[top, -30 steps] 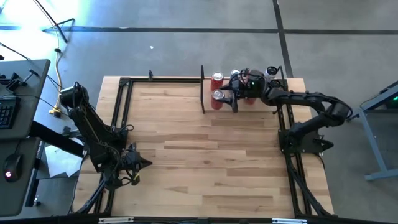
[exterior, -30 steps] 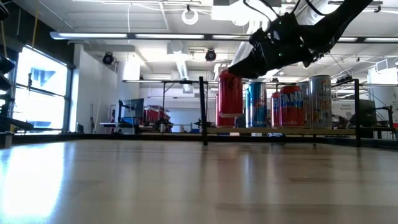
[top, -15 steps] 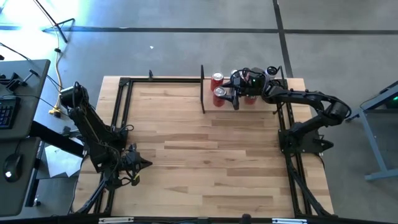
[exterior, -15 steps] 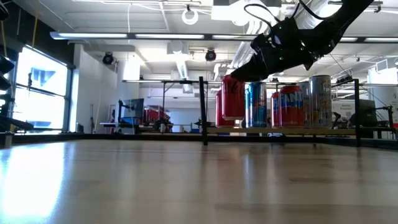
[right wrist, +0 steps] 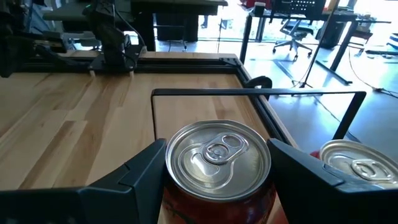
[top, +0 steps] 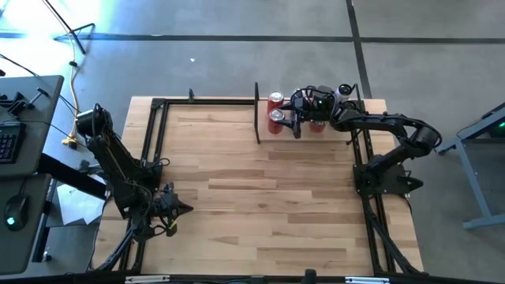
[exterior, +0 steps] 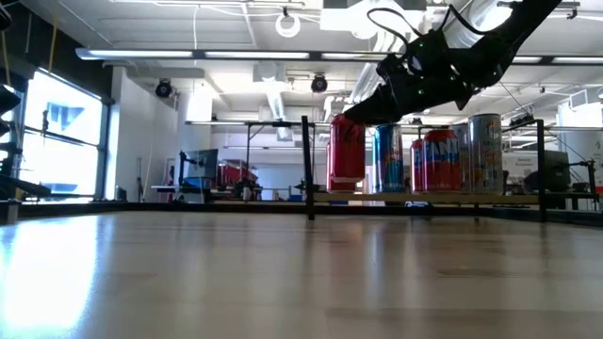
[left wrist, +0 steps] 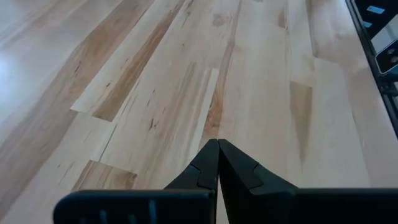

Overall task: Place canned beverage on shelf
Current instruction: Put the red-black soda can on the shelf aligned with the other red-black soda can

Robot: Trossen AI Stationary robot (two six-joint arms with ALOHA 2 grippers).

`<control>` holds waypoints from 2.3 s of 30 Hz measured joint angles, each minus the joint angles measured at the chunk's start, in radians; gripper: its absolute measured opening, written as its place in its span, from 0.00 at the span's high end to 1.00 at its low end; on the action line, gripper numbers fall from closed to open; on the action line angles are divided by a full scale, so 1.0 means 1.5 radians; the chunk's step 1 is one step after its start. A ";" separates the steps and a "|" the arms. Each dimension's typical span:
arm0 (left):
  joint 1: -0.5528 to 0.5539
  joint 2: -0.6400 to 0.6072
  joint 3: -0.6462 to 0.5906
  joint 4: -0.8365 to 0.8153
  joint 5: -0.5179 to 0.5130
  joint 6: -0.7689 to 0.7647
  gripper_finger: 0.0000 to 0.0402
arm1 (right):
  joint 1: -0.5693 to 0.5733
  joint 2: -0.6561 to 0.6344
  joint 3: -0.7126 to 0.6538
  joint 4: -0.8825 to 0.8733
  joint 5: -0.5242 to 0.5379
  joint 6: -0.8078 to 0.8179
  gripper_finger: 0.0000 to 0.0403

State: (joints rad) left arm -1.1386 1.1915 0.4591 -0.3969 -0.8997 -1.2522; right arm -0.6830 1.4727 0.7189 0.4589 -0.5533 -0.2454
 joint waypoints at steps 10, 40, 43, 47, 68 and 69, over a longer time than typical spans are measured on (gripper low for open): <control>0.000 0.000 0.000 0.005 0.000 0.000 1.00 | 0.000 0.003 -0.001 0.012 0.016 0.003 0.42; 0.000 0.000 0.000 0.022 0.004 0.010 1.00 | 0.000 0.012 -0.003 0.010 0.032 0.023 0.41; 0.000 0.000 0.000 0.039 0.010 0.030 1.00 | 0.000 0.013 -0.003 0.009 0.032 0.023 0.41; 0.000 0.000 0.000 0.048 0.017 0.035 1.00 | 0.001 0.013 -0.003 0.012 0.052 0.024 0.41; 0.000 0.000 0.000 0.058 0.017 0.048 1.00 | 0.007 0.013 -0.003 -0.001 0.089 0.061 0.33; 0.000 0.000 0.000 0.058 0.017 0.048 1.00 | 0.009 0.013 -0.003 -0.002 0.092 0.060 0.33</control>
State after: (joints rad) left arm -1.1389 1.1912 0.4591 -0.3092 -0.8738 -1.1809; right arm -0.6698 1.4921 0.7143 0.4566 -0.4151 -0.1549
